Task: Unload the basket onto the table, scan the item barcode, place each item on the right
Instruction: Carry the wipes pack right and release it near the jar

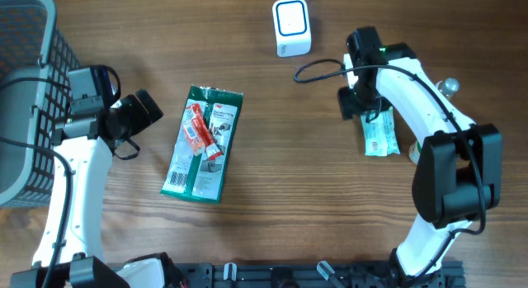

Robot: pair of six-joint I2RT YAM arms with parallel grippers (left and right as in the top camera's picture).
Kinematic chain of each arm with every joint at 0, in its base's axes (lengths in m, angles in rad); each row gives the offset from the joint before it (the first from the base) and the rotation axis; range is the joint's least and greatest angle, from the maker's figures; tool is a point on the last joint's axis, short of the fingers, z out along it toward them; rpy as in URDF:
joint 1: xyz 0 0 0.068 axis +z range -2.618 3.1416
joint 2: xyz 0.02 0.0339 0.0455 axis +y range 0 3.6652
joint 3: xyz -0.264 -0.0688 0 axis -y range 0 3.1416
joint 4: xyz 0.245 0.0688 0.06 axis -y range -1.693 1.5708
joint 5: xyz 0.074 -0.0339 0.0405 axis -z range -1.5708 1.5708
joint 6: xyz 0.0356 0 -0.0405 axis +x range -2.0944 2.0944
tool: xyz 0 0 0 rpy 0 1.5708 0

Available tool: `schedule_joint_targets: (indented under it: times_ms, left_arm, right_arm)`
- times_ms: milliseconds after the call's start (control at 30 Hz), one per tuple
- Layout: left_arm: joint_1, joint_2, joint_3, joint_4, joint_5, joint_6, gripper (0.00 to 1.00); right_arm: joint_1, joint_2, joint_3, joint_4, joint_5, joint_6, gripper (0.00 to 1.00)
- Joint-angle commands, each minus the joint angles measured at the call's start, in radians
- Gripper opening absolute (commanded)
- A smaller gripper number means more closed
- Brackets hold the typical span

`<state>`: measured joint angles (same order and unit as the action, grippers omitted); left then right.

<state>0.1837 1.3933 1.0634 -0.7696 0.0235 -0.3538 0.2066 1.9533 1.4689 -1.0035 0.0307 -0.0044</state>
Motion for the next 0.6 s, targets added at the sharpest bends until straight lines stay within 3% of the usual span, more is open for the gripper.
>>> schedule_joint_targets:
  times_ms: [0, 133, 233, 367, 567]
  left_arm:
    - [0.003, 0.004, 0.004, 0.002, -0.006, 0.002, 1.00]
    - [0.003, 0.004, 0.004, 0.002, -0.006, 0.002, 1.00]
    - [0.003, 0.004, 0.004, 0.002, -0.006, 0.002, 1.00]
    - [0.003, 0.004, 0.004, 0.002, -0.006, 0.002, 1.00]
    - [0.003, 0.004, 0.004, 0.002, -0.006, 0.002, 1.00]
  right_arm:
    - [0.019, 0.006, -0.010, -0.009, -0.240, 0.021, 0.48]
    - [0.033, 0.006, -0.086, 0.027, -0.201, 0.145, 0.47]
    - [0.032, 0.006, -0.166, 0.085, -0.066, 0.211, 0.48]
    - [0.022, 0.006, -0.247, 0.135, 0.059, 0.219, 0.48]
    - [-0.021, 0.006, -0.249, 0.041, 0.235, 0.224, 0.49]
